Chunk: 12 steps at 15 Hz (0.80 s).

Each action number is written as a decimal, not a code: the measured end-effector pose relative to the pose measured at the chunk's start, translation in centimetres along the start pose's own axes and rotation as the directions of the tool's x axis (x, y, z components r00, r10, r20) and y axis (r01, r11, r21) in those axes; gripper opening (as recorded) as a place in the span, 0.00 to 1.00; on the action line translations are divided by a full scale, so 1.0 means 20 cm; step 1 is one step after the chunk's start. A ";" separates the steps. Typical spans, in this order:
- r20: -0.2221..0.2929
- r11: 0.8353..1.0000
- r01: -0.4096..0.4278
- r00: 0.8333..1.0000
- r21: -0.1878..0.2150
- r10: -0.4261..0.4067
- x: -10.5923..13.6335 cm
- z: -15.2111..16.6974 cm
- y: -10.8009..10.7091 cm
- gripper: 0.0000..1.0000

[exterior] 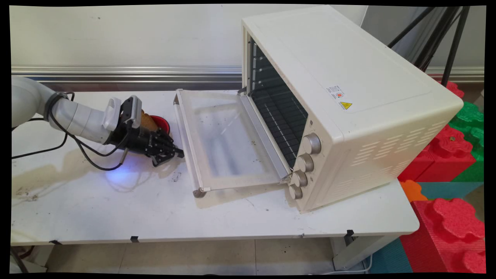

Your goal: Close the oven

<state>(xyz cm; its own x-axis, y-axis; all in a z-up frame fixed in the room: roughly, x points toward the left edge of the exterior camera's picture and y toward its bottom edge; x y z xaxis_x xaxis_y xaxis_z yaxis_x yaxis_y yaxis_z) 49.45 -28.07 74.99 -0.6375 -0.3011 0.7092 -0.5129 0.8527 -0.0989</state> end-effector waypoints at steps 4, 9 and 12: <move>-0.024 1.000 0.024 0.999 0.010 -0.024 0.02 0.00 -0.01 0.00; -0.059 0.999 0.045 0.997 0.022 -0.043 0.05 0.01 -0.03 0.00; -0.079 0.998 0.050 0.996 0.025 -0.048 0.08 0.01 -0.04 0.00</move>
<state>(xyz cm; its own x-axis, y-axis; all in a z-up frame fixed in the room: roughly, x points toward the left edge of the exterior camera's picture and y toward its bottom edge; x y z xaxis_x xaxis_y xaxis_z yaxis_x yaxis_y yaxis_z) 48.84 -29.28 76.08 -0.5646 -0.3074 0.7659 -0.5586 0.8255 -0.0804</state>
